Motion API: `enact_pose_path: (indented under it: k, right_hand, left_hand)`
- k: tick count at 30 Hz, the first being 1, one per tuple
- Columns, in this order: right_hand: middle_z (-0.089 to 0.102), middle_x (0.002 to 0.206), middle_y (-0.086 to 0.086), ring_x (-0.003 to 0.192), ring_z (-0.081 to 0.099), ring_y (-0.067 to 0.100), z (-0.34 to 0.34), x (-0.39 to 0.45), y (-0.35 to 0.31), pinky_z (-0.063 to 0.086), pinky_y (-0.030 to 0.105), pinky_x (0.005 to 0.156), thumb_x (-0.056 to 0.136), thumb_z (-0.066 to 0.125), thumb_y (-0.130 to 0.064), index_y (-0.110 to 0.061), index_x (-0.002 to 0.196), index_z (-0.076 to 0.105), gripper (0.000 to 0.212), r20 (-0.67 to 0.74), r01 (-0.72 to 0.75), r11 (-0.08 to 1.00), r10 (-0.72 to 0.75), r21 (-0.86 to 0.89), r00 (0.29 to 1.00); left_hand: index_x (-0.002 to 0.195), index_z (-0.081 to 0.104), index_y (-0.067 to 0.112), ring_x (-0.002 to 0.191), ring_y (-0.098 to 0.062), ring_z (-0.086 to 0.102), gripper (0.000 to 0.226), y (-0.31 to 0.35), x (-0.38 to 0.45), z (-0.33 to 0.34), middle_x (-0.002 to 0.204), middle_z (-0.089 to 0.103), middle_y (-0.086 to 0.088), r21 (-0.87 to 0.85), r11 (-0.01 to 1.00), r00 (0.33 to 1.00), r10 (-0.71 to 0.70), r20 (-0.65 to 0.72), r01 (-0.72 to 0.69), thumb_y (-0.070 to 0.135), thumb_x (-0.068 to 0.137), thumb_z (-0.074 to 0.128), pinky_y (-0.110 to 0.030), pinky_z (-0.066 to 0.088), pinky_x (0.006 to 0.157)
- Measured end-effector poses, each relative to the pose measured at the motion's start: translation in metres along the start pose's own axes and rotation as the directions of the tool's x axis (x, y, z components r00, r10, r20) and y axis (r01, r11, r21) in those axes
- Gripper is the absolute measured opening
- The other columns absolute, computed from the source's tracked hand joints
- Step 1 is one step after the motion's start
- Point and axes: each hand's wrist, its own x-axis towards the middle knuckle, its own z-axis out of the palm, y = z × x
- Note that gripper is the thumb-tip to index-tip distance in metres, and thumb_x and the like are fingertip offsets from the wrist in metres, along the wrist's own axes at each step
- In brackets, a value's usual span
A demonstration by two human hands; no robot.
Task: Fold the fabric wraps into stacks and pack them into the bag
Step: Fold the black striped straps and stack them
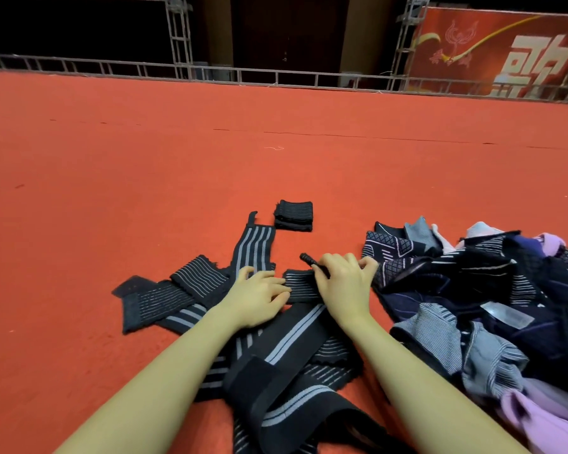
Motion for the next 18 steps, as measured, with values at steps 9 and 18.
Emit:
enact_pose_path:
  k: [9, 18]
  right_hand:
    - [0.063, 0.088, -0.015, 0.100, 0.049, 0.008, 0.012, -0.003, -0.019, 0.011, 0.037, 0.094, 0.099, 0.035, -0.045, -0.025, 0.076, 0.066, 0.043, 0.510, 0.038, 0.990, -0.101, 0.132, 0.854]
    - [0.045, 0.128, 0.005, 0.119, 0.036, 0.026, 0.007, -0.013, 0.017, 0.017, 0.040, 0.098, 0.094, 0.044, -0.048, -0.014, 0.119, 0.057, 0.044, 0.416, -0.172, 0.961, 0.250, -0.216, 0.874]
  left_hand:
    - [0.130, 0.055, 0.027, 0.136, -0.012, 0.023, 0.037, -0.011, -0.005, 0.003, 0.143, 0.043, 0.013, -0.038, 0.997, 0.983, -0.070, -0.168, 0.065, 0.032, 0.102, 0.032, -0.035, 0.006, 0.106]
    - [0.120, 0.060, 0.009, 0.128, -0.029, 0.027, 0.061, 0.026, 0.018, 0.009, 0.138, 0.037, -0.008, 0.176, 0.942, 0.953, -0.258, -0.161, 0.285, 0.057, 0.096, 0.031, -0.043, 0.017, 0.107]
